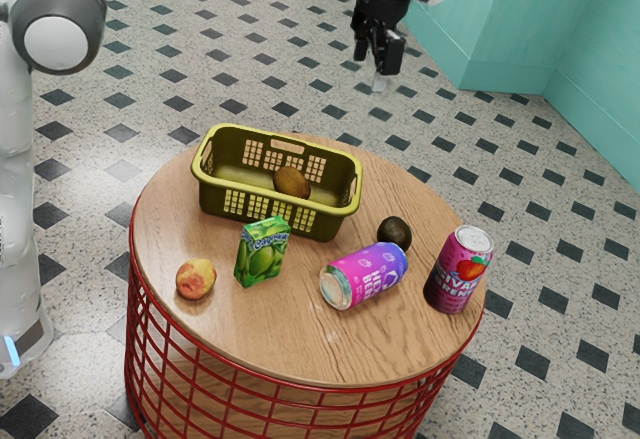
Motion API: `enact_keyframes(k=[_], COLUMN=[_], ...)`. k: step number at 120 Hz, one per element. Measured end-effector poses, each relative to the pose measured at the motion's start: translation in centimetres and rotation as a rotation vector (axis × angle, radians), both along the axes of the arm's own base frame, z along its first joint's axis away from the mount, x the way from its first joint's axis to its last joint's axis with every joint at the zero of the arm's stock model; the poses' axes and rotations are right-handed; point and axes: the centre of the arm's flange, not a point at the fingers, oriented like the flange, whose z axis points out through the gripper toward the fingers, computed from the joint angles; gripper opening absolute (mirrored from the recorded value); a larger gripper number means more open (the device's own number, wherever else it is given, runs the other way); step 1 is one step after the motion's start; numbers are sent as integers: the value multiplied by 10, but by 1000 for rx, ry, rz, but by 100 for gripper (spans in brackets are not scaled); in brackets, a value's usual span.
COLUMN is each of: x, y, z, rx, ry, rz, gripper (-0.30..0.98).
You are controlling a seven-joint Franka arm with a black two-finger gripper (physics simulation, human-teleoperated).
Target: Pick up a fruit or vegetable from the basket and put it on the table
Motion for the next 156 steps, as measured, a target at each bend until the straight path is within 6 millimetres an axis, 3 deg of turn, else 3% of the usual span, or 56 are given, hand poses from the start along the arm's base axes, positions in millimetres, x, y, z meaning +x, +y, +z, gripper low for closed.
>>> enact_keyframes(k=[13,28,32,38,43,49,56,74,85,95,118,138,146,156], x=[-4,-6,-11,-34,-50,-61,-62,-19,11,25,39,55,40,16], y=[16,17,16,11,6,-2,-12,-31,-3,17,19,27,33,34], z=[-1,-1,13,70,100,116,117,70,36,20,-6,-83,-102,-103], rx=[4,-1,1,0,-8,-21,-39,-60,-50,-56,-82,-80,-72,-83], ry=[23,37,13,-92,-145,-172,-165,-77,-44,-48,-35,52,66,46], rz=[31,34,33,31,31,43,81,260,423,548,771,958,1031,1099], gripper=[69,69,69,69,69,69,69,69,69,69,69,69,69,69])
